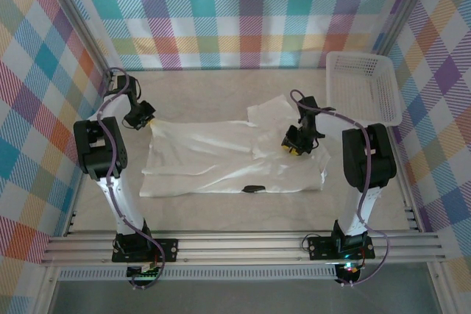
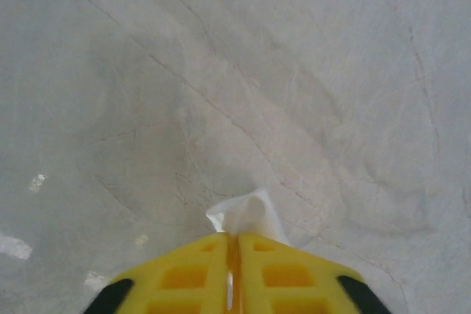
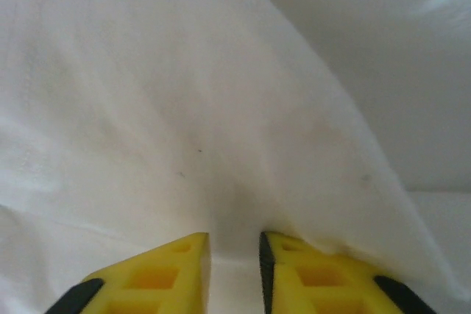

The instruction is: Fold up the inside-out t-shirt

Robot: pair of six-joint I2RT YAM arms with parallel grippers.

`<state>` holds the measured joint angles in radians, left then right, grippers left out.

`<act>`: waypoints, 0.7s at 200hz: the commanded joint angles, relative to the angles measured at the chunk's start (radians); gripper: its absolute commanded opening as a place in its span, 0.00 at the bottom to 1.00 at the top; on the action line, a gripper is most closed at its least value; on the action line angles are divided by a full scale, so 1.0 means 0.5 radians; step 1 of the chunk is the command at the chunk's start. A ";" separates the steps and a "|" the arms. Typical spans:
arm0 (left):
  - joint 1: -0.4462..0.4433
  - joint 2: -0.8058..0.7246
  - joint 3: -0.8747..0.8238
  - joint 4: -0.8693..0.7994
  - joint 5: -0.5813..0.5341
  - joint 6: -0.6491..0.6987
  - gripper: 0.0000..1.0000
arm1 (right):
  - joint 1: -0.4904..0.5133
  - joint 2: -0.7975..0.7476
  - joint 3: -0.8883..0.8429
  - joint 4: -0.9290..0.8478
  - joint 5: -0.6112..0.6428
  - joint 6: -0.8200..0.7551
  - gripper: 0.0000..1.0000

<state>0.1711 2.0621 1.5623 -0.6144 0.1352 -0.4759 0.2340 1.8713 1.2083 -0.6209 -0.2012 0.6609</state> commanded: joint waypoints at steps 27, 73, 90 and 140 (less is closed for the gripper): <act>0.033 -0.163 -0.048 0.078 0.097 -0.053 0.35 | -0.032 0.013 0.685 -0.182 0.543 -0.188 0.40; 0.032 -0.326 -0.173 0.074 0.085 -0.095 0.48 | -0.040 0.598 1.460 -0.381 1.006 -0.372 0.53; 0.032 -0.359 -0.212 0.075 0.080 -0.066 0.53 | -0.046 0.775 1.648 -0.467 1.035 -0.422 0.55; 0.018 -0.363 -0.231 0.061 0.141 -0.042 0.59 | -0.051 1.010 1.756 -0.706 0.815 -0.418 0.60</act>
<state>0.1738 1.9057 1.4605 -0.5735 0.1780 -0.5068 0.2081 2.3650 2.0628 -0.8600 0.2413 0.4709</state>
